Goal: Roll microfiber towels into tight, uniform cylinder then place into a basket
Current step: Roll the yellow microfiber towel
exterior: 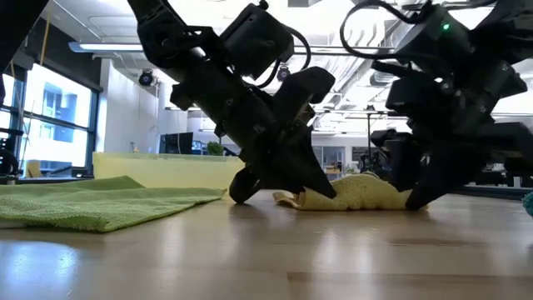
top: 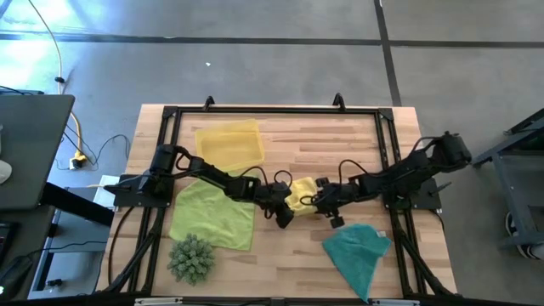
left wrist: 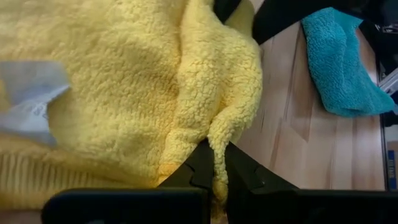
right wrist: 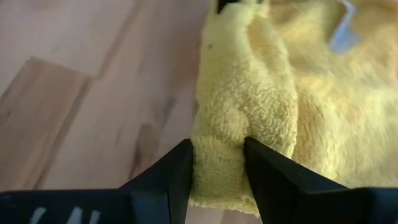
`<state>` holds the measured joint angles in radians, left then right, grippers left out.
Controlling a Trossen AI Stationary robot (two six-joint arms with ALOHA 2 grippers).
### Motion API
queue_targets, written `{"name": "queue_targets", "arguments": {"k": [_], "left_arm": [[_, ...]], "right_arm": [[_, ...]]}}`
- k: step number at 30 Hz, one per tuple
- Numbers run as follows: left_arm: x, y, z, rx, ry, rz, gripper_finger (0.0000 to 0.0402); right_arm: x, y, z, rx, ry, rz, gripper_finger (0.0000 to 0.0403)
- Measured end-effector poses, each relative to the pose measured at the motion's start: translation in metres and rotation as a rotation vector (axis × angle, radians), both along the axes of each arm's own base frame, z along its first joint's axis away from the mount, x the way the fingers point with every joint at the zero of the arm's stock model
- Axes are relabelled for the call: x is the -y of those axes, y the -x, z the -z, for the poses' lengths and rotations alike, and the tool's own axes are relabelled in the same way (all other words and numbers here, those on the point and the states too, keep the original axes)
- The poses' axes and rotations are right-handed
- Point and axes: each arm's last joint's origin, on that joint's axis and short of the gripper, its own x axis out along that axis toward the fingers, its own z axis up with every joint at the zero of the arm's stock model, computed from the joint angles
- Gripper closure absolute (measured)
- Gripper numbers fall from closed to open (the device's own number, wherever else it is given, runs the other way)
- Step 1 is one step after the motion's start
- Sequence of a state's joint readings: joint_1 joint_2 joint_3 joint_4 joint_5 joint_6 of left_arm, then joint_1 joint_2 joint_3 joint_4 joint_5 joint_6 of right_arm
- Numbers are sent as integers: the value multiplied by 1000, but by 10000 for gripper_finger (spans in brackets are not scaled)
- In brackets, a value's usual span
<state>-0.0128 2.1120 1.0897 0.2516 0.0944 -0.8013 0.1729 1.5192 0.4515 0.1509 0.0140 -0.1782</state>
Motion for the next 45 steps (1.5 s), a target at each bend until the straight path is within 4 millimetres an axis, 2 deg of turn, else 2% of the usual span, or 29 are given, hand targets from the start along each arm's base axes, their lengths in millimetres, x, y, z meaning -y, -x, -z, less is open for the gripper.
{"name": "queue_targets", "arguments": {"k": [5,11,13,18,23,26,29,34,38,40,45], "left_arm": [[1,1,-2,-6,21,44,391],[1,5,-14,-10,-23,108,358],[-1,8,-18,-17,-50,131,344],[-5,15,-28,-61,-140,208,313],[-8,23,-38,-99,-298,289,295],[-5,24,-50,-64,-389,352,291],[4,24,-61,-30,-517,400,290],[30,21,-68,39,-768,529,293],[49,17,-60,48,-966,617,293],[55,15,-56,47,-1043,593,292],[50,13,-42,-35,-1084,478,283]], "right_arm": [[2,-2,8,-27,-21,78,289],[3,-4,9,-23,-46,130,380],[2,-4,9,-24,-63,113,394],[4,-5,8,-52,-220,88,395],[16,-5,8,-114,-464,97,399],[26,-5,7,-141,-610,132,400],[34,-5,7,-177,-721,212,400],[43,-6,5,-205,-826,357,400],[48,-6,4,-214,-869,424,400],[50,-6,4,-218,-879,442,400],[51,-6,4,-218,-878,449,400]]}}
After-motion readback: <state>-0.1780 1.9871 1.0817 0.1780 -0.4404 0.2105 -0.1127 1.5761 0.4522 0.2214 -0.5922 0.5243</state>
